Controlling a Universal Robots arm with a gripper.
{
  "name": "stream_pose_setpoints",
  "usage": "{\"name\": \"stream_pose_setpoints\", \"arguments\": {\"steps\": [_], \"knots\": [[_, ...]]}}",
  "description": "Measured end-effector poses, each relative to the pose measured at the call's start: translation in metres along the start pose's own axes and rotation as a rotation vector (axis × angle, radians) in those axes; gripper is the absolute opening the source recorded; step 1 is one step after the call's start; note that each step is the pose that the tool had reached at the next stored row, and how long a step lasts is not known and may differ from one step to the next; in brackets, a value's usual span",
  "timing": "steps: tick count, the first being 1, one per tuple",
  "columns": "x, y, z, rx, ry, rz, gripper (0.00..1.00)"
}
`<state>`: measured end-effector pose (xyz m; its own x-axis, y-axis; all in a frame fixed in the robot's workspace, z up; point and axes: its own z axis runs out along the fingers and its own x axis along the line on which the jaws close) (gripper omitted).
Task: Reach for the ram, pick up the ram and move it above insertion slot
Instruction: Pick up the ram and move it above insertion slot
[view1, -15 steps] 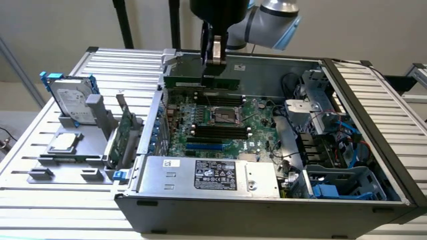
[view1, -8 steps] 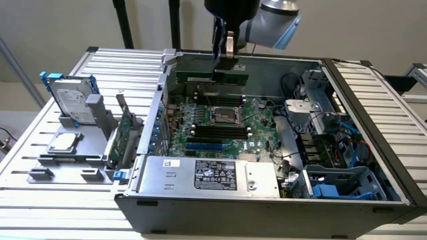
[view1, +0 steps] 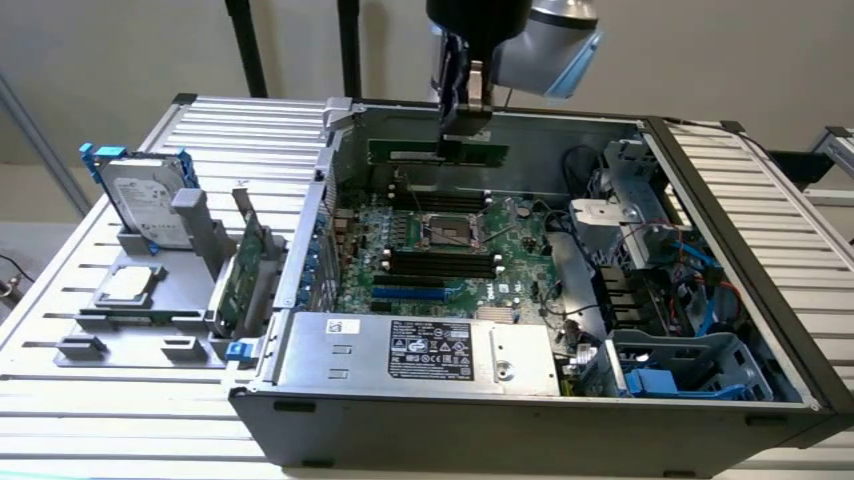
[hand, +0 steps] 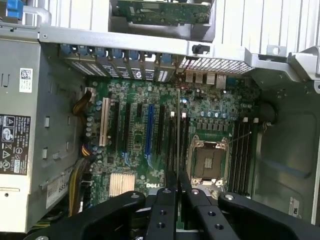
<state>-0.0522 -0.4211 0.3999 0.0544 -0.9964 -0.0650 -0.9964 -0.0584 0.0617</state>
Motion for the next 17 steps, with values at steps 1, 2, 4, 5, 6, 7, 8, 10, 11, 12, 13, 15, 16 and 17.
{"name": "stream_pose_setpoints", "arguments": {"steps": [1,2,4,5,6,7,8,10,11,12,13,15,16,17], "knots": [[-0.0004,-0.0010,0.0007,0.0017,0.0009,0.001,0.13],[-0.0007,-0.0019,0.0015,0.0034,0.0015,0.002,0.13],[-0.0009,-0.0041,0.0030,0.0061,0.0014,0.006,0.13],[-0.0008,-0.0052,0.0038,0.0069,0.0014,0.010,0.13],[-0.0008,-0.0061,0.0046,0.0075,0.0014,0.014,0.13],[-0.0007,-0.0069,0.0055,0.0082,0.0011,0.019,0.13],[-0.0007,-0.0076,0.0063,0.0091,0.0009,0.024,0.13],[-0.0005,-0.0083,0.0084,0.0116,0.0004,0.033,0.13],[-0.0004,-0.0085,0.0093,0.0131,0.0003,0.036,0.13],[-0.0004,-0.0087,0.0099,0.0144,0.0003,0.038,0.13],[-0.0004,-0.0087,0.0099,0.0146,0.0003,0.039,0.13],[-0.0003,-0.0087,0.0101,0.0148,-0.0005,0.039,0.13],[-0.0003,-0.0087,0.0101,0.0148,-0.0005,0.039,0.13],[-0.0003,-0.0087,0.0100,0.0148,-0.0005,0.039,0.13]]}}
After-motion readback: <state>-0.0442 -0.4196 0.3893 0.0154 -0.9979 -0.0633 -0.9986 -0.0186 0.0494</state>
